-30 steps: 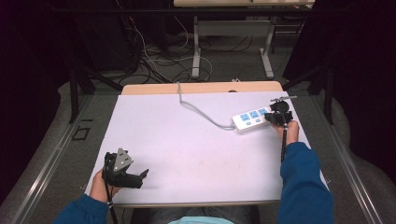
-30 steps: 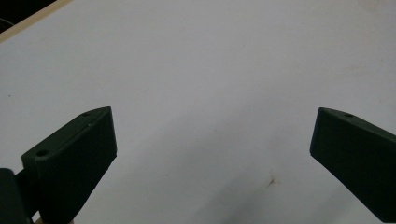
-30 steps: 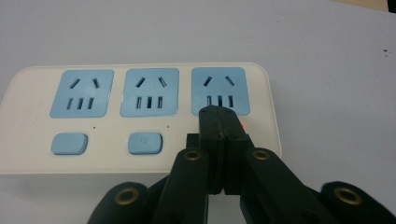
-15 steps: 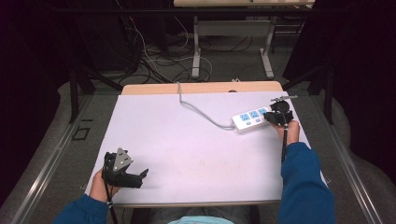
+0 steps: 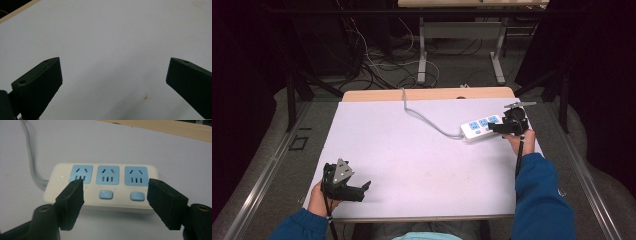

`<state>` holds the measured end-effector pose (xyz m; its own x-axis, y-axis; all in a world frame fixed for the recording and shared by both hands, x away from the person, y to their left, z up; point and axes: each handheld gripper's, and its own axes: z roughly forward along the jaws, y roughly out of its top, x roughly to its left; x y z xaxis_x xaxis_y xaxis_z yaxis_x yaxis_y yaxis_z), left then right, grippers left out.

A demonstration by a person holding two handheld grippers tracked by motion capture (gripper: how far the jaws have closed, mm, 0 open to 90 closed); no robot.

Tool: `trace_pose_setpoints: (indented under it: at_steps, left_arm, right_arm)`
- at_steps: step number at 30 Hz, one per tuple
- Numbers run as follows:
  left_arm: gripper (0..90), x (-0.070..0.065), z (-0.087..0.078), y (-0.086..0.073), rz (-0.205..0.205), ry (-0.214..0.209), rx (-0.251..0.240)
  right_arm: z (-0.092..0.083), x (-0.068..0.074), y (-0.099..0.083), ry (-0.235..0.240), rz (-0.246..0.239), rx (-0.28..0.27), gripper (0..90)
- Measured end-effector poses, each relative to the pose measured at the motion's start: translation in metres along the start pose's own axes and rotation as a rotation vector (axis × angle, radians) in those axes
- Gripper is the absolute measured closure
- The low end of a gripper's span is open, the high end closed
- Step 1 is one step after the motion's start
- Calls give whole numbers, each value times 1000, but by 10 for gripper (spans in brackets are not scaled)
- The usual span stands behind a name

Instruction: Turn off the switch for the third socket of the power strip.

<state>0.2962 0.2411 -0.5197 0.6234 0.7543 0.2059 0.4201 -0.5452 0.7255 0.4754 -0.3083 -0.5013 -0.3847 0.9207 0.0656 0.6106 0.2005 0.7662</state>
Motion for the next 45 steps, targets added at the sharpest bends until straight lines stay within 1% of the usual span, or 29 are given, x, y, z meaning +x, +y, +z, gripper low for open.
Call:
trace_pose_setpoints:
  at_steps: [2, 3, 4, 5, 7, 10, 11, 12, 13, 14, 15, 19, 21, 22, 23, 24, 25, 26, 27, 28, 31, 32, 33, 34, 36, 38, 40, 44, 45]
  left_arm:
    - [3, 0, 0, 0, 9, 8, -1]
    - [3, -1, 0, 0, -3, 1, -2]
    - [3, 0, 0, 0, -1, -2, 1]
    - [3, 0, 0, 0, 8, 5, 2]
    - [3, 0, 0, 0, -3, 0, -3]
    - [3, 0, 0, 0, 10, 6, 5]
    - [3, 0, 0, 0, 6, 4, 4]
    - [3, -1, 0, 0, -3, 0, 0]
    - [3, 0, 0, 0, 0, 1, 3]
    - [3, 0, 0, 0, 8, 6, 4]
    - [3, -1, 0, 0, -3, 0, 0]
    - [3, 0, 0, 0, -1, -1, 2]
    - [3, 0, 0, 0, 0, 2, -1]
    - [3, 0, 0, 0, 0, 0, 4]
    - [3, 0, 0, 0, 9, 7, 5]
    - [3, 0, 0, 0, 10, 8, 4]
    - [3, -1, 0, 0, -1, 0, 3]
    - [3, 0, 0, 1, 12, 9, 5]
    - [3, -1, 0, 0, 1, 1, 4]
    - [3, 0, 0, 1, 11, 9, 5]
    - [3, 0, 0, 1, 11, 8, 4]
    - [3, -1, 0, 0, -1, -1, 1]
    - [3, -1, 0, 0, 2, 0, 1]
    - [3, -1, 0, 0, 2, 0, 2]
    - [3, 0, 0, 0, 0, -1, 1]
    - [3, -1, 0, 0, 0, 0, 2]
    - [3, -1, 0, 0, 0, -1, 1]
    - [3, -1, 0, 0, 1, 0, 0]
    - [3, -1, 0, 0, 1, 1, -1]
  right_arm:
    - [-3, 2, 0, 27, -2, -3, 199]
    - [-4, 4, 0, 34, -5, -6, 180]
    - [-7, 6, 0, 40, -6, -8, 163]
    - [-9, 8, -1, 50, -20, -13, 158]
    - [-12, 13, -2, 53, -40, -9, 148]
    - [-18, 18, -4, 60, -47, -11, 127]
    - [-19, 20, -5, 72, -50, -19, 113]
    - [-21, 21, -5, 72, -55, -18, 99]
    - [-22, 24, -6, 80, -57, -18, 86]
    - [-24, 25, -7, 88, -74, -20, 77]
    - [-25, 28, -8, 88, -72, -20, 66]
    - [-29, 38, -12, 105, -101, -10, 1]
    - [-32, 42, -13, 117, -114, -14, 0]
    - [-33, 45, -14, 121, -112, -14, 0]
    - [-35, 47, -15, 127, -120, -12, 0]
    - [-37, 50, -16, 123, -120, -16, 0]
    - [-38, 52, -17, 128, -130, -21, 0]
    - [-40, 54, -18, 132, -133, -17, 0]
    - [-42, 56, -19, 131, -143, -21, 0]
    - [-44, 59, -21, 136, -147, -23, 0]
    - [-48, 66, -24, 143, -166, -28, 0]
    - [-50, 69, -25, 147, -168, -29, 0]
    - [-51, 70, -26, 151, -185, -31, 0]
    - [-52, 73, -27, 146, -189, -32, 0]
    - [-54, 77, -30, 153, -210, -33, 0]
    - [-56, 82, -33, 162, -219, -34, 0]
    - [-59, 85, -36, 161, -229, -39, 0]
    - [-64, 91, -42, 173, -234, -39, 0]
    - [-65, 92, -43, 170, -234, -40, 0]
